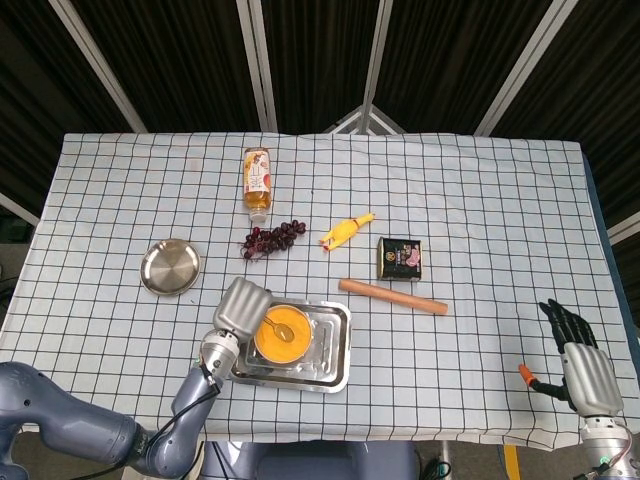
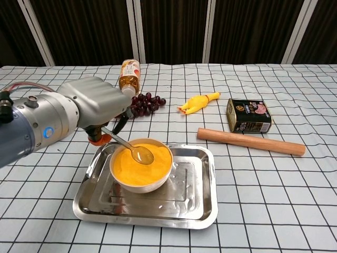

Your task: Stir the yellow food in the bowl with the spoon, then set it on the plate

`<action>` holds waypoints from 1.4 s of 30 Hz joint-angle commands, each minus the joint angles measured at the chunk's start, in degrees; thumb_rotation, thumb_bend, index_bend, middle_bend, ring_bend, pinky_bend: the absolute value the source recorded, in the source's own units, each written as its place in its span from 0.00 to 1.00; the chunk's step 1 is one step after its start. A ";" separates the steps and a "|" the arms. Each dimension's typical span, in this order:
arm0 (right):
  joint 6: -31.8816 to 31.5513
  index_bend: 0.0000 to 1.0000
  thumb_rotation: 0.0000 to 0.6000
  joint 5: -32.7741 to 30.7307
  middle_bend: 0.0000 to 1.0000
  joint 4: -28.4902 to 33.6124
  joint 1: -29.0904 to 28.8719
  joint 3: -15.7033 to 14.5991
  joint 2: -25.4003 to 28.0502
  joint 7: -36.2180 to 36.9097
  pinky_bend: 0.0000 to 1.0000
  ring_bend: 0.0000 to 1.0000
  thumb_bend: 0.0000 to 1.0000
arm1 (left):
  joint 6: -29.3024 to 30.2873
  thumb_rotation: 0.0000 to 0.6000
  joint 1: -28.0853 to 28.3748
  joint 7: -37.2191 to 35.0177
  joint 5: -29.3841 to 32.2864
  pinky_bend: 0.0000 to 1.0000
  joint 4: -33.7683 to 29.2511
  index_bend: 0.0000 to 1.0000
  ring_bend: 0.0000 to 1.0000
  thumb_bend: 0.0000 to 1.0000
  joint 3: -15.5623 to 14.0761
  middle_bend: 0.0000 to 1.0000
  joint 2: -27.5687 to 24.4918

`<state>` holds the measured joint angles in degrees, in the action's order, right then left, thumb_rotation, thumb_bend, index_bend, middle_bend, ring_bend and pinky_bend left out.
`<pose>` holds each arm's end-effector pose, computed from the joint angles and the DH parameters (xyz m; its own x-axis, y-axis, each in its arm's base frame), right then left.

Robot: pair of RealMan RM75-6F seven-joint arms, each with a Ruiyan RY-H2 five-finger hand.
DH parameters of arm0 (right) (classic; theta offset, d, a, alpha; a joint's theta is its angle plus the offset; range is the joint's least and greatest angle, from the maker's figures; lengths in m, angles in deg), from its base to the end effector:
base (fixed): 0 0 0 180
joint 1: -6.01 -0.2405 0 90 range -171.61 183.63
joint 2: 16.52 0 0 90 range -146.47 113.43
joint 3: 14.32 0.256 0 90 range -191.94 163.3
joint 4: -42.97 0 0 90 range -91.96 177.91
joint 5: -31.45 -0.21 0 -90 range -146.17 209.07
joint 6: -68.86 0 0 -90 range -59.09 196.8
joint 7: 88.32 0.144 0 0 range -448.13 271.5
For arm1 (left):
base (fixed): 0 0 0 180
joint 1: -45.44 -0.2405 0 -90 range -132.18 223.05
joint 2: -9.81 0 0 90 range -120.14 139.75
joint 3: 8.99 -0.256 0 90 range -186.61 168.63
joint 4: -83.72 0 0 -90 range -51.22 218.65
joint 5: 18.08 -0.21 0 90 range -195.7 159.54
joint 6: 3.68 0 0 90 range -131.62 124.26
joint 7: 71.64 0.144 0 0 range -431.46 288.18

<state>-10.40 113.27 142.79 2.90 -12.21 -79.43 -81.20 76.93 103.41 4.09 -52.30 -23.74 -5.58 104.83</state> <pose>-0.3065 -0.1655 0.1416 0.1565 -0.1225 0.9800 -0.9805 0.1003 0.1691 -0.0651 0.2834 -0.0374 0.8771 0.1056 0.4685 0.4647 -0.4333 -0.7722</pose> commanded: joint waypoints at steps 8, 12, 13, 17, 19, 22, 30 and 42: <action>0.16 0.00 1.00 -0.19 0.00 0.25 -0.01 -0.02 0.12 0.04 0.00 0.00 0.32 | -0.03 1.00 2.69 7.27 -12.68 1.00 3.11 0.79 1.00 0.66 -6.98 1.00 -1.35; 0.24 0.00 1.00 -0.26 0.00 0.30 -0.04 0.01 0.16 0.10 0.00 0.00 0.32 | -1.47 1.00 4.50 11.40 -19.71 1.00 5.91 0.79 1.00 0.66 -10.52 1.00 -2.01; 0.24 0.00 1.00 -0.25 0.00 0.31 -0.04 0.01 0.16 0.11 0.00 0.00 0.32 | -1.62 1.00 4.83 12.59 -21.01 1.00 6.49 0.79 1.00 0.66 -11.16 1.00 -2.08; 0.26 0.00 1.00 -0.24 0.00 0.38 -0.04 -0.01 0.19 0.18 0.00 0.00 0.32 | -2.55 1.00 6.19 17.91 -24.69 1.00 8.52 0.80 1.00 0.66 -13.01 1.00 -2.01; 0.21 0.00 1.00 -0.22 0.00 0.42 0.00 -0.02 0.22 0.23 0.00 0.00 0.32 | -3.09 1.00 6.66 19.83 -25.75 1.00 9.32 0.80 1.00 0.66 -13.33 1.00 -1.87; 0.20 0.00 1.00 -0.25 0.00 0.49 0.03 -0.02 0.29 0.39 0.00 0.00 0.32 | -4.25 1.00 7.04 21.59 -26.09 1.00 10.23 0.80 1.00 0.66 -13.56 1.00 -1.64; 0.40 0.00 1.00 -0.32 0.00 0.46 -0.07 0.04 0.35 0.70 0.00 0.00 0.32 | -7.28 1.00 7.77 24.73 -27.30 1.00 11.43 0.80 1.00 0.65 -14.06 1.00 -2.01; 0.27 0.00 1.00 -0.05 0.00 0.50 -0.03 -0.07 0.31 0.50 0.00 0.00 0.32 | -10.24 1.00 8.52 26.76 -31.47 1.00 12.96 0.80 1.00 0.63 -14.65 1.00 -3.59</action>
<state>-10.13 113.21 143.29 2.87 -12.28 -79.12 -80.69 67.10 111.79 30.85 -83.24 -11.11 -20.08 101.53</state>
